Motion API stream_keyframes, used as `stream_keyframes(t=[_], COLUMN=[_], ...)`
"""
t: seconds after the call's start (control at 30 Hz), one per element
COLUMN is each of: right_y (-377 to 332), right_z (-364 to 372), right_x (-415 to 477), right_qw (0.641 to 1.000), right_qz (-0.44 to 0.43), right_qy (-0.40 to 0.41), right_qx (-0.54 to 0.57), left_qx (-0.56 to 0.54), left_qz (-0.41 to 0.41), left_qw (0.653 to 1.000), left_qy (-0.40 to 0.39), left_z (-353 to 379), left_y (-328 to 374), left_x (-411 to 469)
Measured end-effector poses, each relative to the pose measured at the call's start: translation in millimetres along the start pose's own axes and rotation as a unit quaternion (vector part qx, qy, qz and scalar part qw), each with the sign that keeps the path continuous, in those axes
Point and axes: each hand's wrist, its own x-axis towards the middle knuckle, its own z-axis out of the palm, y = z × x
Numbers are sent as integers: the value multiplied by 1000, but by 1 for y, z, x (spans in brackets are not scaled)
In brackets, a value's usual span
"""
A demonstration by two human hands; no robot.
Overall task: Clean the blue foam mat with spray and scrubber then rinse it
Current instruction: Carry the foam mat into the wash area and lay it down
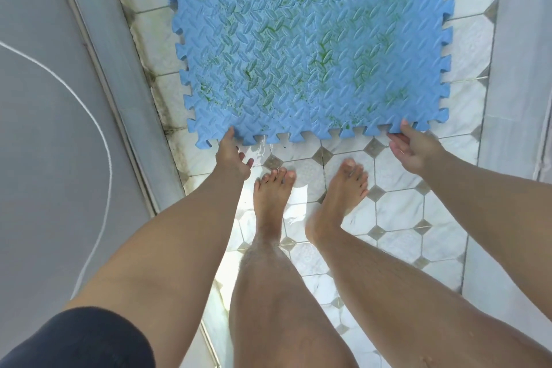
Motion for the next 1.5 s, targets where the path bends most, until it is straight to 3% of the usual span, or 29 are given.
stream_keyframes(t=[0.13, 0.37, 0.57, 0.67, 0.87, 1.03, 1.23, 1.3, 1.37, 1.5], right_y=[-3, -1, -6, -15, 40, 162, 307, 361, 396, 493], right_z=[-7, -50, -95, -120, -174, -188, -179, -170, -162, -144], right_x=[-23, -131, -283, -355, -480, -570, -652, -677, -690, -712], right_qw=[997, 984, 970, 961, 905, 807, 678, 599, 538, 370], right_qz=[-16, 43, 63, 54, 89, 95, 116, 133, 142, 143], right_qy=[-25, -38, -18, -23, 29, 67, 152, 180, 213, 301], right_qx=[70, 170, 233, 271, 414, 579, 710, 769, 803, 867], left_qx=[-75, -8, 102, 165, 381, 561, 705, 764, 795, 878], left_qz=[70, 150, 231, 267, 297, 297, 271, 249, 234, 212], left_qw=[994, 988, 967, 949, 871, 761, 620, 549, 508, 363], left_qy=[-30, -31, 3, -20, -81, -133, -213, -230, -236, -230], left_z=[-10, -21, -20, -13, 9, 19, -11, -37, -54, -113], left_y=[1, 34, 71, 85, 81, 31, -86, -143, -184, -292], left_x=[-20, -139, -308, -394, -520, -583, -631, -636, -638, -622])
